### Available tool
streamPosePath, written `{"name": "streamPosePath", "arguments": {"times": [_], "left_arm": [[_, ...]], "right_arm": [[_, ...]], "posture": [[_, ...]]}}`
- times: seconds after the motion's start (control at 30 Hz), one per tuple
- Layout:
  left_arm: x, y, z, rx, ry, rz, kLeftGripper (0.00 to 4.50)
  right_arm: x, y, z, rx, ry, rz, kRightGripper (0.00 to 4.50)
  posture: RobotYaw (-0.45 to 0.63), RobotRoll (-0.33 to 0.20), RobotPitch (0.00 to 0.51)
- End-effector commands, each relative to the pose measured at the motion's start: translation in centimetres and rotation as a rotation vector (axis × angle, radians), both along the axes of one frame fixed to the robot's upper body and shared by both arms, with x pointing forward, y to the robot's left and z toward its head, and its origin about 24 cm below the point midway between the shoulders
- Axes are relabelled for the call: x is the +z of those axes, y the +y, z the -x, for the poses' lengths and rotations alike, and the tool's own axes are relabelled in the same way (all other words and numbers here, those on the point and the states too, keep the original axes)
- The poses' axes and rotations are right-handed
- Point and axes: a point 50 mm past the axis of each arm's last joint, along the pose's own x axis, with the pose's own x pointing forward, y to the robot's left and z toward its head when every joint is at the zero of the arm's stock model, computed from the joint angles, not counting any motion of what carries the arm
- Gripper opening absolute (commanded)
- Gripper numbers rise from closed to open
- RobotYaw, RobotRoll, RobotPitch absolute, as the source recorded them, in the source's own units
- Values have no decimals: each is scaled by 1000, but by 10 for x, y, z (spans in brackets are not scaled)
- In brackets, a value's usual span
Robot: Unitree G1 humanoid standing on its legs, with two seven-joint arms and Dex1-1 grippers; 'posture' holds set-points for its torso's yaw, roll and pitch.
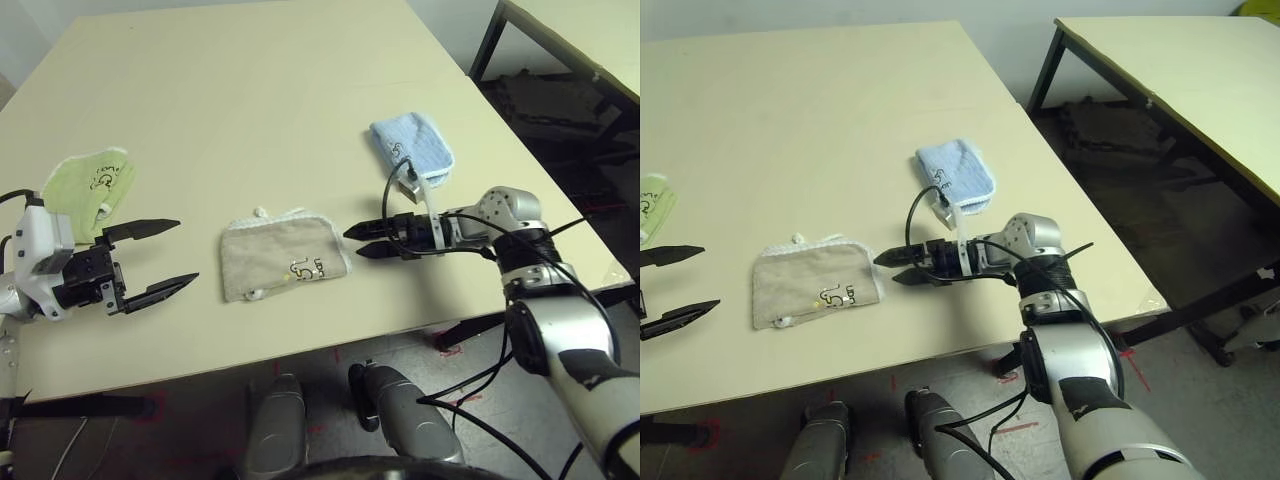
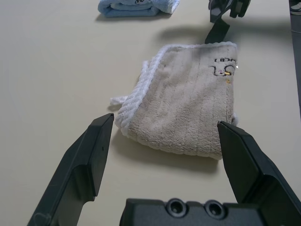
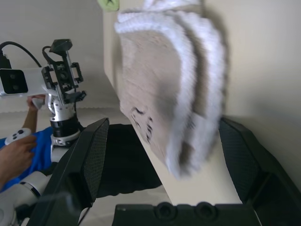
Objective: Fold the towel and set it aside.
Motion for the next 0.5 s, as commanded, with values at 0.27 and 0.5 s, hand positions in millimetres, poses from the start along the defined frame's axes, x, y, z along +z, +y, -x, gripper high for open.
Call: {"name": "streamPosePath", "arguments": {"times": [0.27, 0.5], "left_arm": [[-4, 1, -3, 2, 12, -16, 4500], [-5, 0, -6, -6, 12, -20, 4500]], "right_arm": [[-13, 29, 8, 19, 33, 33, 4453], [-19, 31, 10, 16, -10, 70, 4453]], "posture": [[-3, 0, 169], [-10, 0, 172]]}}
